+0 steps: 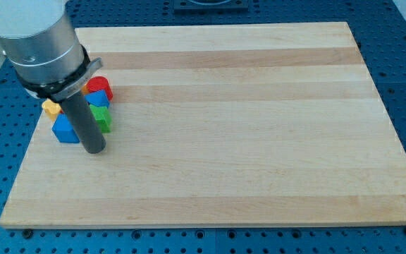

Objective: Move your arm towards the blue cube

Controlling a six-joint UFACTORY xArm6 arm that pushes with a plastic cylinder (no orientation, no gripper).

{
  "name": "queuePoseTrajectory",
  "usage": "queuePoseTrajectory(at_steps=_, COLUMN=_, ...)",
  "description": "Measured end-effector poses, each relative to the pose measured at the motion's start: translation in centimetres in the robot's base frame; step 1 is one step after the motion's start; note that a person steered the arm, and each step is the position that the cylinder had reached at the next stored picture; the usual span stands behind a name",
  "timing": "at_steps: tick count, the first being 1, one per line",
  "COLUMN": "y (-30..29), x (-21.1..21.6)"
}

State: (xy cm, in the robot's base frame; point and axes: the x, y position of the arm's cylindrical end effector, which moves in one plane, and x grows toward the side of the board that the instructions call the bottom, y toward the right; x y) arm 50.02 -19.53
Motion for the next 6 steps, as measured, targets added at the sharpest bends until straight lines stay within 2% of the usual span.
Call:
queuePoseTrajectory(at_steps=3, y=-5.6, x=0.0)
queuePoseTrajectory(at_steps=6, y=-5.8, x=1.1)
